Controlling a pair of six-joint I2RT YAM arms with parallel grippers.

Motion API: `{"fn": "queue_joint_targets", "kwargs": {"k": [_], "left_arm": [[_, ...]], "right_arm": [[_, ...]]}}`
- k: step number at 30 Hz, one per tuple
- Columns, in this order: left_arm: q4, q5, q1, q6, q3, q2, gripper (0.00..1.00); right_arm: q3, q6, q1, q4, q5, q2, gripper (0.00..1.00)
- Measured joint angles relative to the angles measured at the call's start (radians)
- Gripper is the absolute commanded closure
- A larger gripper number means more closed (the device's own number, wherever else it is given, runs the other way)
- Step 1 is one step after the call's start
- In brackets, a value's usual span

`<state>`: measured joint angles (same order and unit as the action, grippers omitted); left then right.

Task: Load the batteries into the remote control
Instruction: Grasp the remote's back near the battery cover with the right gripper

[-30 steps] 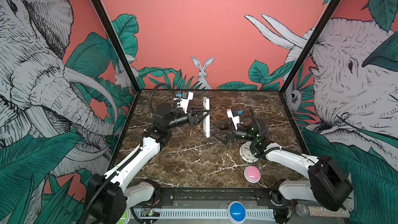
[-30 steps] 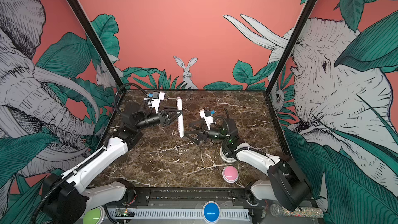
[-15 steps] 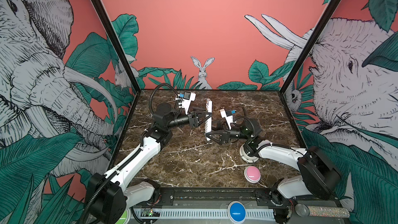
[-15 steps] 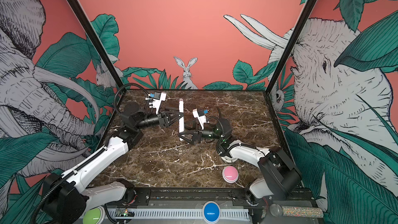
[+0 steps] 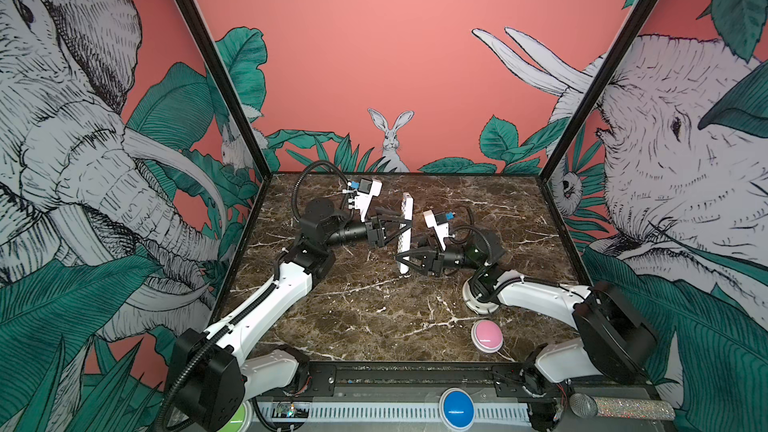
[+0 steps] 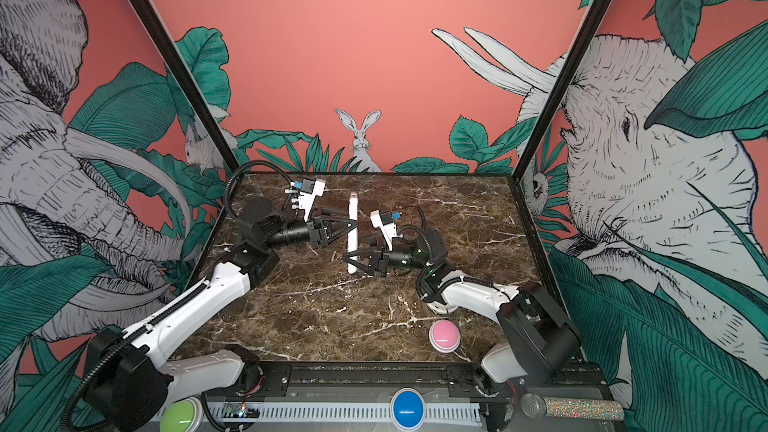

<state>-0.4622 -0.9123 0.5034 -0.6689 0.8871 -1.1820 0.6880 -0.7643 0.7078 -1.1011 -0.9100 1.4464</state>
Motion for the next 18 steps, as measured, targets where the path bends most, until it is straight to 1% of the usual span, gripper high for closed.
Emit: {"fn": "queue_joint_targets", "kwargs": {"k": [1, 2, 4, 6, 9, 10, 12, 14, 18], "left_arm": [[0.000, 0.000, 0.000, 0.002, 0.001, -0.001, 0.80], [0.000, 0.000, 0.000, 0.004, 0.003, -0.002, 0.72], [0.005, 0.002, 0.000, 0.010, 0.005, -0.004, 0.48], [0.027, 0.010, 0.000, 0.022, 0.010, -0.004, 0.30], [0.090, 0.060, 0.002, 0.060, 0.027, -0.003, 0.14], [0.120, 0.087, 0.003, 0.069, 0.034, -0.001, 0.12], [0.171, 0.135, 0.003, 0.091, 0.043, 0.008, 0.12], [0.215, 0.184, 0.007, 0.111, 0.047, 0.022, 0.12], [0.297, 0.317, 0.034, 0.143, 0.050, 0.059, 0.13]], "right_arm": [[0.000, 0.000, 0.000, -0.001, 0.000, 0.000, 0.69], [0.000, 0.001, 0.000, -0.001, 0.000, 0.000, 0.73], [0.000, 0.009, 0.000, 0.006, 0.005, -0.002, 0.79], [0.000, 0.026, 0.000, 0.030, 0.013, -0.010, 0.84], [0.000, 0.087, 0.000, 0.123, 0.045, -0.040, 0.91], [0.002, 0.113, 0.000, 0.172, 0.066, -0.055, 0.93], [0.015, 0.178, 0.000, 0.293, 0.132, -0.090, 0.97], [0.031, 0.239, 0.000, 0.408, 0.203, -0.126, 0.99], [0.058, 0.340, 0.000, 0.594, 0.371, -0.193, 1.00]]}}
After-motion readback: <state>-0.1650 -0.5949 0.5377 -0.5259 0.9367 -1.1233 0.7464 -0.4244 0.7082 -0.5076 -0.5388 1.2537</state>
